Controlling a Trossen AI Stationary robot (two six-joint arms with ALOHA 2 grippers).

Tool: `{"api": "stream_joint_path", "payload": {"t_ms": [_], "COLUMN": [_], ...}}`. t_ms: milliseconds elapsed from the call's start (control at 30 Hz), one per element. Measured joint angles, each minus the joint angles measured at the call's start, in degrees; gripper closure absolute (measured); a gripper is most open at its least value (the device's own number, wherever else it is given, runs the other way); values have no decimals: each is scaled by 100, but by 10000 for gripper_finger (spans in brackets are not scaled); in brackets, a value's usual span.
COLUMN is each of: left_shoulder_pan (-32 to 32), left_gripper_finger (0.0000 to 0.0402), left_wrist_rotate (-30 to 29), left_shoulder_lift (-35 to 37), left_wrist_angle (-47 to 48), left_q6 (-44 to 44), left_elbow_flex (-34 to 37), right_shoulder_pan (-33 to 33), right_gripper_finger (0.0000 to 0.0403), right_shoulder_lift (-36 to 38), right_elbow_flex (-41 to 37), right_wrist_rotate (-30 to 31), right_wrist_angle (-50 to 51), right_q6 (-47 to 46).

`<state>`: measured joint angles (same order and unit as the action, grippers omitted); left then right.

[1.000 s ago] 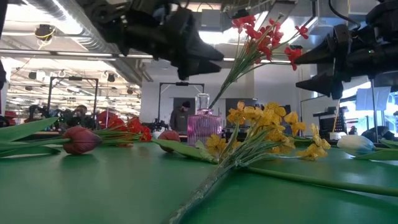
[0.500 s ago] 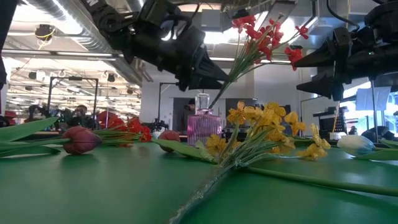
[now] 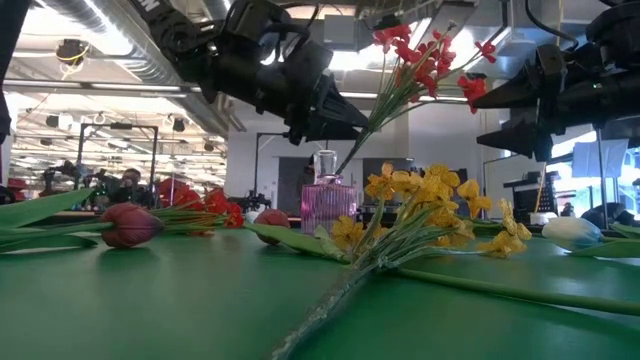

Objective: Sort flowers into vase by color
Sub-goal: Put the right red flowers into the violet vase

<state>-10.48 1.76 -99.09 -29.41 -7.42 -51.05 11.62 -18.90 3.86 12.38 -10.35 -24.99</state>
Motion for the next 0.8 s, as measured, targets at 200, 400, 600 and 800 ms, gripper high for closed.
{"api": "stream_joint_path", "payload": {"t_ms": [200, 400, 600, 800], "left_shoulder_pan": [0, -14, -26, -17], "left_gripper_finger": [221, 237, 278, 360], "left_wrist_rotate": [175, 225, 123, -101], "left_shoulder_lift": [-203, -492, -453, -442], "left_wrist_angle": [135, 422, 478, 523], "left_q6": [30, 42, -9, -105], "left_elbow_flex": [-372, -709, -703, -703], "right_shoulder_pan": [0, -2, -2, -2], "right_gripper_finger": [4, 4, 4, 4], "right_shoulder_lift": [2, 1, 0, 0], "right_elbow_flex": [0, 7, 7, 7], "right_wrist_rotate": [0, -4, -7, -4], "right_wrist_angle": [9, 103, 153, 155], "right_q6": [87, 101, 97, 91]}}
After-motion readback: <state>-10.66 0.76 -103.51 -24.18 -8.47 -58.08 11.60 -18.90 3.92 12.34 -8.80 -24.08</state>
